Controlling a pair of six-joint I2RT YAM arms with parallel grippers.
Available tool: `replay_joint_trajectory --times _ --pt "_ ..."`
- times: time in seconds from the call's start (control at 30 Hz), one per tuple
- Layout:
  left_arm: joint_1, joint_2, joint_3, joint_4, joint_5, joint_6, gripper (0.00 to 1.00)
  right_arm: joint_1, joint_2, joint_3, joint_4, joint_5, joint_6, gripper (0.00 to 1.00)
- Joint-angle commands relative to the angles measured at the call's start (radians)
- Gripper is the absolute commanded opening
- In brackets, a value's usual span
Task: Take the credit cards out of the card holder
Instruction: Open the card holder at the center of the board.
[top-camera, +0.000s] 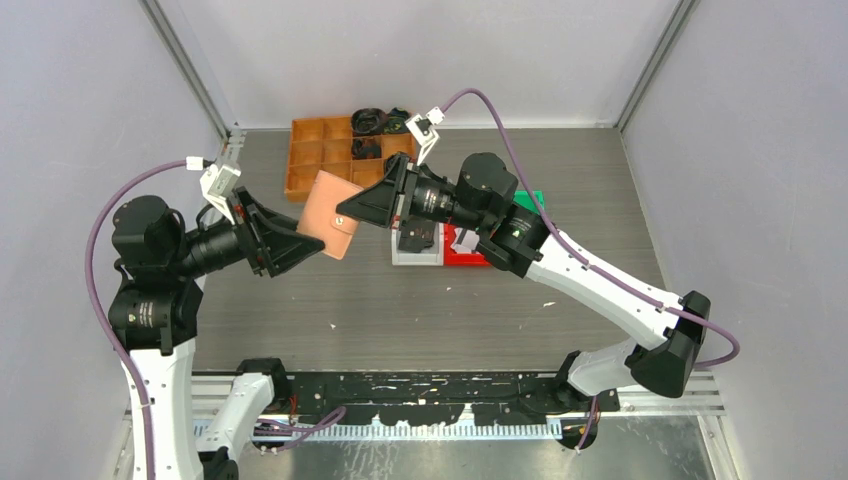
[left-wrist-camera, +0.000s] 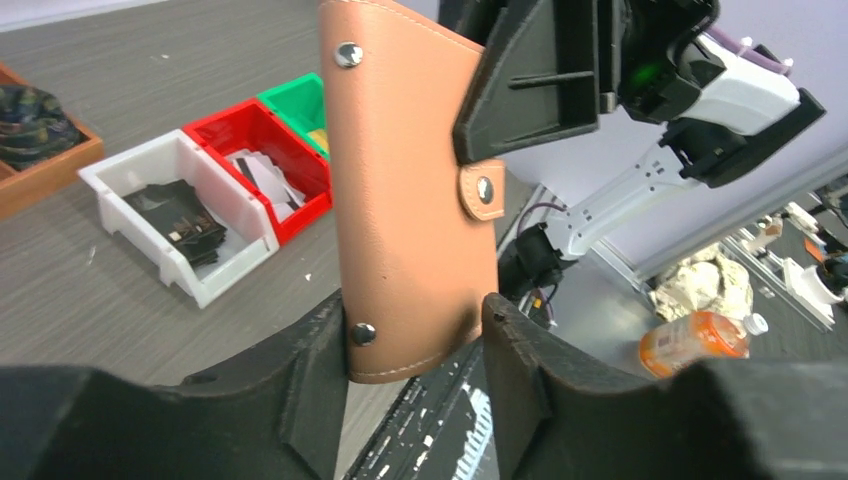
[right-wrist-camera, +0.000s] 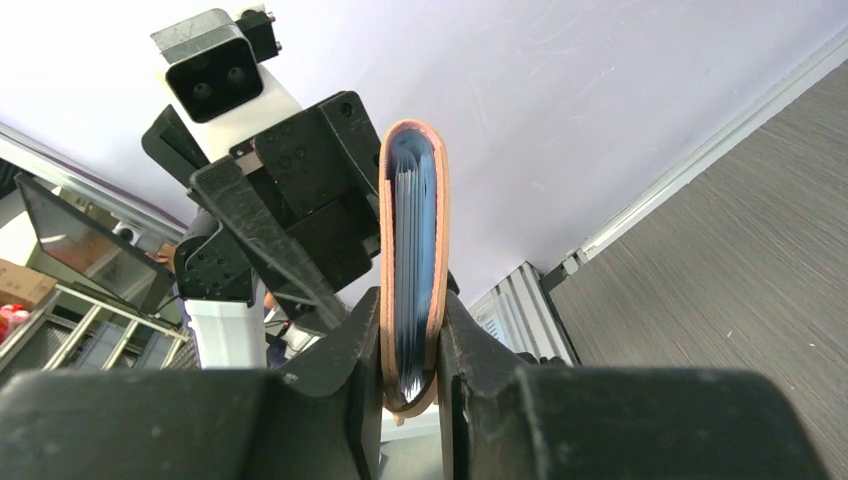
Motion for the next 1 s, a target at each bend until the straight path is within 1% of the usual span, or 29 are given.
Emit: replay_joint_trajectory --times 0.0,0.07,0.13,0.17,0.2,0.23,0.27,0.3,0.33,0.37,0.4,0.5,0.57,0.67,0.7,0.77,0.83,0.97 --pt "0.003 0.006 0.013 0.030 -0.032 -0.002 0.44 0.023 0.011 0.026 0.106 0.027 0.006 0.01" --pt "0.003 0.017 0.024 0.039 -0.054 -0.003 0.37 0.027 0.010 0.023 0.100 0.029 0.000 0.01" --pt "0.003 0.028 0.029 0.047 -0.057 -0.013 0.35 0.026 0.005 0.014 0.097 0.031 -0.003 0.02" --pt "0.003 0.031 0.028 0.051 -0.057 -0.022 0.34 0.027 0.001 0.010 0.097 0.033 -0.005 0.05" --pt "0.003 0.034 0.026 0.056 -0.056 -0.027 0.32 0.028 -0.002 0.007 0.096 0.033 -0.005 0.09" --pt "0.004 0.034 0.023 0.058 -0.055 -0.029 0.29 0.028 -0.005 0.004 0.090 0.038 -0.007 0.21" --pt "0.004 0.034 0.022 0.060 -0.055 -0.028 0.27 0.028 -0.011 0.003 0.074 0.051 -0.012 0.37" --pt "0.003 0.035 0.021 0.058 -0.055 -0.025 0.24 0.028 -0.016 0.001 0.055 0.073 -0.017 0.48" --pt "0.004 0.036 0.023 0.056 -0.049 -0.023 0.21 0.029 -0.023 -0.003 0.043 0.090 -0.017 0.56" --pt "0.003 0.038 0.024 0.054 -0.040 -0.027 0.19 0.026 -0.030 -0.011 0.040 0.102 -0.018 0.62" --pt "0.003 0.039 0.023 0.059 -0.024 -0.036 0.17 0.025 -0.038 -0.021 0.042 0.112 -0.019 0.65" --pt "0.003 0.042 0.016 0.095 0.037 -0.096 0.14 0.016 -0.047 -0.055 0.072 0.107 0.005 0.66" --pt "0.003 0.044 0.010 0.132 0.066 -0.148 0.11 0.000 -0.044 -0.087 0.143 0.057 0.058 0.65" --pt "0.003 0.055 0.000 0.223 0.121 -0.276 0.07 -0.033 -0.042 -0.153 0.308 -0.045 0.172 0.61" --pt "0.003 0.059 -0.009 0.261 0.140 -0.331 0.06 -0.046 -0.045 -0.180 0.402 -0.071 0.233 0.59" --pt "0.004 0.059 -0.030 0.353 0.160 -0.451 0.03 -0.069 -0.051 -0.232 0.540 -0.104 0.315 0.58" --pt "0.003 0.048 -0.039 0.389 0.156 -0.488 0.01 -0.086 -0.059 -0.264 0.621 -0.111 0.370 0.57" --pt "0.003 0.031 -0.055 0.388 0.152 -0.502 0.00 -0.092 -0.065 -0.272 0.667 -0.111 0.393 0.55"
